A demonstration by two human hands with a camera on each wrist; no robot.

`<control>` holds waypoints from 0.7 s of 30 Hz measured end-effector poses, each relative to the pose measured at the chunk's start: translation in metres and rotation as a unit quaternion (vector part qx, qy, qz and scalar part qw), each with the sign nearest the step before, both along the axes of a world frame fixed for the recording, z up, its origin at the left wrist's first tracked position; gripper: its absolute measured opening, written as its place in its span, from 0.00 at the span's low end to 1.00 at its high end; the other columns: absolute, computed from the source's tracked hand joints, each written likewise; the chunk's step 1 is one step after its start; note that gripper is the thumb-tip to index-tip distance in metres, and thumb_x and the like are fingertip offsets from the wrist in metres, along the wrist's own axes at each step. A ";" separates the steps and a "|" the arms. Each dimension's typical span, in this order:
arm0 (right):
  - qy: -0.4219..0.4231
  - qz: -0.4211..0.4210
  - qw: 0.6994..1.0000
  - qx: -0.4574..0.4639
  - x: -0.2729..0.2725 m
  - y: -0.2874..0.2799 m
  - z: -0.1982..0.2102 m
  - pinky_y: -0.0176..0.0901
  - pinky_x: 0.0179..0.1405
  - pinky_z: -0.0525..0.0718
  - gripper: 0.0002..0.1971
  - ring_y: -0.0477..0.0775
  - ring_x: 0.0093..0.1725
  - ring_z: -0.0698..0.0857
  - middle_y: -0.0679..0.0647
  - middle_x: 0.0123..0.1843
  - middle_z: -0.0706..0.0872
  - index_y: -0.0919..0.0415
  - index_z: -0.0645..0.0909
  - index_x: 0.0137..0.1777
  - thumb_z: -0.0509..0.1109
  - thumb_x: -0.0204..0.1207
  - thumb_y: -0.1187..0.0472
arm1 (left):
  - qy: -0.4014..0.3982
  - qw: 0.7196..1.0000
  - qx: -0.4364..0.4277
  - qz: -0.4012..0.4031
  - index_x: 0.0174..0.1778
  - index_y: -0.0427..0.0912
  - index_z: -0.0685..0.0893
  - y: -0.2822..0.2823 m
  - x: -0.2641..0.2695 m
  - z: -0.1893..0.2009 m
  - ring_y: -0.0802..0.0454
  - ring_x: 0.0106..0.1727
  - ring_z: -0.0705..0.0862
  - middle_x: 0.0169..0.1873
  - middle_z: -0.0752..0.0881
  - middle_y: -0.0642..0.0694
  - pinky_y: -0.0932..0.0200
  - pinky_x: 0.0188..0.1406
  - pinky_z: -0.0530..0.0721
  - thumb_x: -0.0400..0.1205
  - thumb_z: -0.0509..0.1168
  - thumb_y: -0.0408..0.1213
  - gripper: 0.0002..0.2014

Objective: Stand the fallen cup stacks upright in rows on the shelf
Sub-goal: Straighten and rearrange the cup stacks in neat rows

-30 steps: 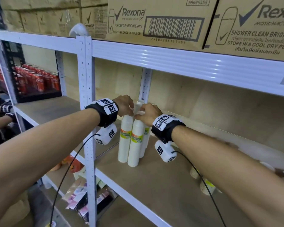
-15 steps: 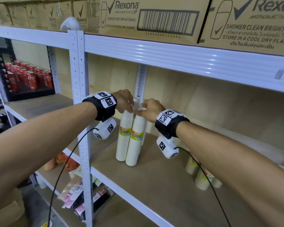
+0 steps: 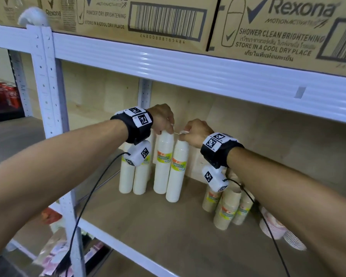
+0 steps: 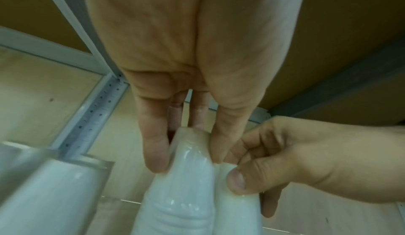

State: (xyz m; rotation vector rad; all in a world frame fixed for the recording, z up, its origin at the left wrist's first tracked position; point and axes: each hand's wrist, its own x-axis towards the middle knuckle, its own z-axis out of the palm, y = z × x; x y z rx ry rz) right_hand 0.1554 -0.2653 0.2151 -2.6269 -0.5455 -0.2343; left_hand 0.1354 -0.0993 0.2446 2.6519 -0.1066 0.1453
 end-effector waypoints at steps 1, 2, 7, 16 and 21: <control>-0.002 -0.012 1.000 0.003 0.005 -0.006 -0.001 0.41 0.36 0.80 0.17 0.57 0.48 0.86 0.56 0.50 0.87 0.62 0.85 0.53 0.77 0.70 0.51 | -0.005 1.000 -0.001 -0.001 0.58 0.41 0.85 -0.006 0.005 -0.002 0.52 0.35 0.86 0.57 0.82 0.45 0.64 0.24 0.83 0.76 0.76 0.37 0.15; -0.006 -0.022 1.000 0.007 0.010 -0.011 -0.002 0.40 0.36 0.79 0.18 0.57 0.48 0.86 0.56 0.51 0.87 0.62 0.84 0.53 0.77 0.70 0.51 | -0.010 1.000 -0.003 -0.003 0.58 0.41 0.85 -0.011 0.011 -0.004 0.52 0.36 0.85 0.58 0.81 0.45 0.63 0.25 0.84 0.76 0.76 0.37 0.15; -0.013 -0.070 0.997 0.013 0.037 -0.028 -0.009 0.40 0.41 0.77 0.21 0.58 0.54 0.85 0.57 0.58 0.84 0.59 0.82 0.58 0.76 0.69 0.49 | -0.045 0.999 0.015 -0.025 0.60 0.35 0.87 -0.029 0.040 -0.015 0.50 0.51 0.81 0.61 0.83 0.42 0.61 0.37 0.81 0.77 0.74 0.36 0.16; -0.021 -0.106 0.994 0.020 0.072 -0.042 -0.024 0.42 0.45 0.76 0.20 0.59 0.58 0.82 0.58 0.63 0.81 0.59 0.78 0.63 0.72 0.75 0.52 | -0.062 0.998 -0.015 -0.022 0.69 0.41 0.81 -0.048 0.087 -0.041 0.46 0.67 0.79 0.69 0.79 0.44 0.63 0.50 0.75 0.78 0.73 0.36 0.22; -0.018 -0.118 0.993 0.026 0.086 -0.045 -0.026 0.43 0.48 0.78 0.20 0.60 0.60 0.83 0.58 0.65 0.80 0.59 0.77 0.66 0.71 0.77 0.53 | -0.056 0.998 -0.028 -0.020 0.70 0.42 0.80 -0.052 0.106 -0.049 0.46 0.67 0.79 0.69 0.78 0.45 0.62 0.51 0.75 0.78 0.73 0.36 0.23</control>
